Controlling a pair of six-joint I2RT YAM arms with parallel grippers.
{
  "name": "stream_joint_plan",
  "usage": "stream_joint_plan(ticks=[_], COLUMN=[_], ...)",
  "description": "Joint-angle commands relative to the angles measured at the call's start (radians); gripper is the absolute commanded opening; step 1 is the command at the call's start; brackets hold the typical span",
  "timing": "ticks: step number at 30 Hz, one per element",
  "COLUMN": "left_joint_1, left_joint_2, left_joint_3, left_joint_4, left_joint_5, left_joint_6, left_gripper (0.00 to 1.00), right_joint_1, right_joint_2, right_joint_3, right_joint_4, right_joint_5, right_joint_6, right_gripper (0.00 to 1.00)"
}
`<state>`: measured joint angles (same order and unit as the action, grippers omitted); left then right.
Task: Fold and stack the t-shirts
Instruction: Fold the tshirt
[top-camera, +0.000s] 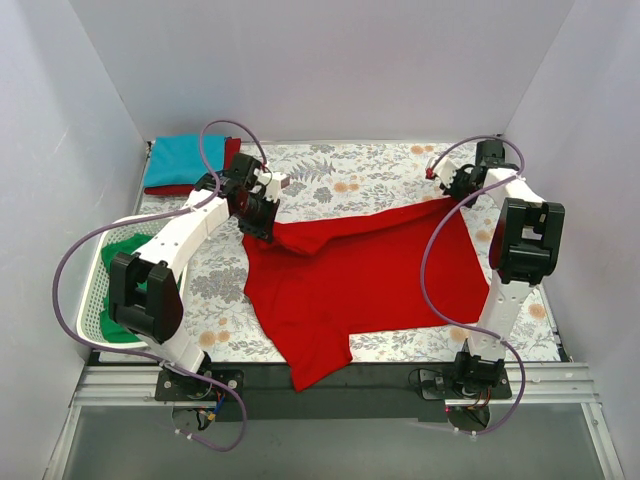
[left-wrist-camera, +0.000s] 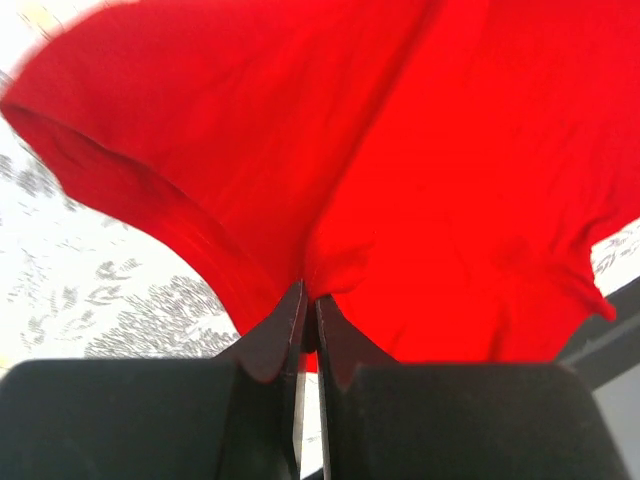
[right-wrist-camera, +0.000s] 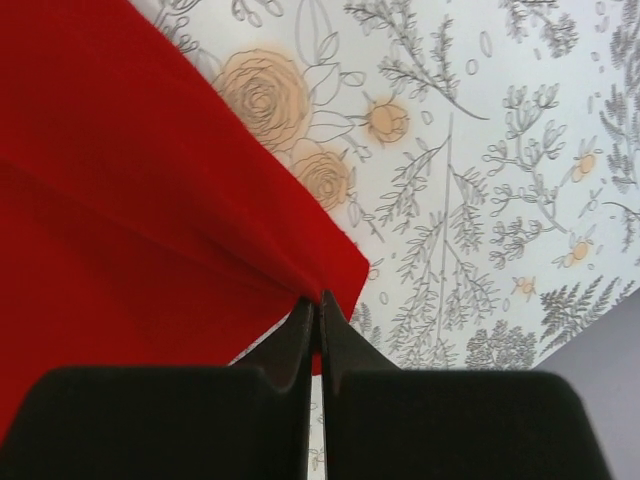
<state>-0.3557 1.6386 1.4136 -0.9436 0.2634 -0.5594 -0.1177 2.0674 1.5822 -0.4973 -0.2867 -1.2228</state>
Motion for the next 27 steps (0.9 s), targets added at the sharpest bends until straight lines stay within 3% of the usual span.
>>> stream_joint_plan(ticks=[1, 10, 19, 27], left_joint_1=[-0.006, -0.008, -0.006, -0.009], left_joint_2=[-0.049, -0.049, -0.049, -0.059], left_joint_3=[-0.034, -0.12, -0.05, -0.143], left_joint_4=[-0.015, -0.011, -0.041, -0.017], left_joint_5=[0.023, 0.016, 0.028, 0.069], left_joint_6=[-0.013, 0.004, 0.032, 0.026], left_gripper=[0.0, 0.0, 0.0, 0.0], right_joint_1=[-0.002, -0.003, -0.003, -0.003], right_joint_2=[-0.067, -0.084, -0.099, -0.119], right_joint_3=[-0.045, -0.109, -0.093, -0.152], right_joint_4=[0.002, 0.002, -0.018, -0.044], right_joint_5=[0.009, 0.043, 0.053, 0.067], right_joint_6=[-0.063, -0.084, -0.109, -0.139], right_gripper=[0.01, 0.01, 0.01, 0.01])
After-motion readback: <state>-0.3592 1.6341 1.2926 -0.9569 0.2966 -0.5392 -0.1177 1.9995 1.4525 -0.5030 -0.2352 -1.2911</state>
